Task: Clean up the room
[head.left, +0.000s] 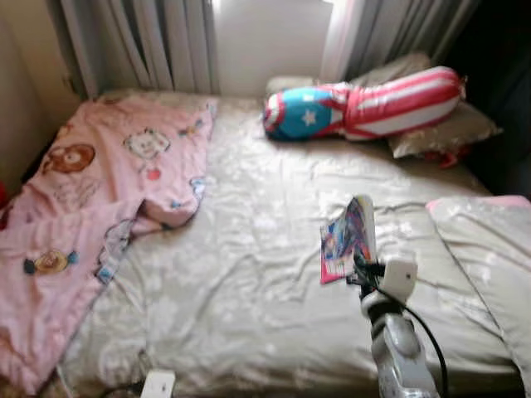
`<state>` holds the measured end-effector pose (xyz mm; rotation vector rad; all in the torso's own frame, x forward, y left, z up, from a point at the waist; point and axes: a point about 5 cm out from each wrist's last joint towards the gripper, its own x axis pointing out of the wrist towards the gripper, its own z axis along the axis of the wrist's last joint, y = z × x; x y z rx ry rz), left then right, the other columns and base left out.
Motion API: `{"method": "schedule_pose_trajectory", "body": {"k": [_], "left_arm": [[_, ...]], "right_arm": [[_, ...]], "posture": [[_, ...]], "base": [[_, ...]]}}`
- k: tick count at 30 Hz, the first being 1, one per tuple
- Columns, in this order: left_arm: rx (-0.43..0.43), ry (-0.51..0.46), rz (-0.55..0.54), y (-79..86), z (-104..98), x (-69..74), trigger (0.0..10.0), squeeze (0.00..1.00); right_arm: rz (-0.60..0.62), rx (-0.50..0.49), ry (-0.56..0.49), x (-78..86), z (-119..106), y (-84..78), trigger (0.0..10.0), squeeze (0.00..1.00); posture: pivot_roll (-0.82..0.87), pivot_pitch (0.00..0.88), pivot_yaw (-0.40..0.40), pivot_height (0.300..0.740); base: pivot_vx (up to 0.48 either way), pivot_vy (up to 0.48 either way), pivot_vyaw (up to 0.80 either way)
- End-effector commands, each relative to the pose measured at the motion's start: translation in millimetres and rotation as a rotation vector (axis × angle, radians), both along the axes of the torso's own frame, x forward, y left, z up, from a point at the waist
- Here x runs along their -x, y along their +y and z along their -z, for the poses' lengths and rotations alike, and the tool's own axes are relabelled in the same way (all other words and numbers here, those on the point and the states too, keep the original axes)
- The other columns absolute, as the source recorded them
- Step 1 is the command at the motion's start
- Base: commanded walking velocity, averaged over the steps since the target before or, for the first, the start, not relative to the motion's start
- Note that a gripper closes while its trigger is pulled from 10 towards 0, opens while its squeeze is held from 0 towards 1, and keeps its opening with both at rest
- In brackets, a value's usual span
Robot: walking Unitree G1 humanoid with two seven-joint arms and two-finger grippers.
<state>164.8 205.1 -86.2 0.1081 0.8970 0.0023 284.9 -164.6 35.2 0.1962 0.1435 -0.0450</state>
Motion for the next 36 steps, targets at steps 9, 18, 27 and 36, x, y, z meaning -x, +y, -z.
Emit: {"method": "schedule_pose_trajectory", "body": {"k": [9,18,27,36], "left_arm": [[0.023,0.023,-0.002,-6.5,3.4,4.7,10.0,0.0],[0.034,0.013,-0.008,-6.5,2.6,3.3,10.0,0.0],[0.037,0.013,-0.009,-6.7,2.4,2.5,10.0,0.0],[0.037,0.011,-0.006,-6.6,2.0,1.6,10.0,0.0]], "right_arm": [[0.026,0.025,-0.062,-4.9,-12.1,-8.8,10.0,0.0],[0.034,0.025,-0.061,-4.8,-11.9,-10.1,10.0,0.0],[0.036,0.033,-0.049,-4.4,-9.9,-10.7,10.0,0.0],[0.045,0.036,-0.037,-4.6,-8.2,-12.1,10.0,0.0]], "posture": [[-0.08,0.076,-0.09,0.74],[-0.08,0.076,-0.089,0.74],[-0.08,0.073,-0.089,0.74],[-0.08,0.067,-0.089,0.74]], "base": [[0.0,-0.373,0.0],[0.0,0.0,0.0],[0.0,0.0,0.0],[0.143,0.0,0.0]]}}
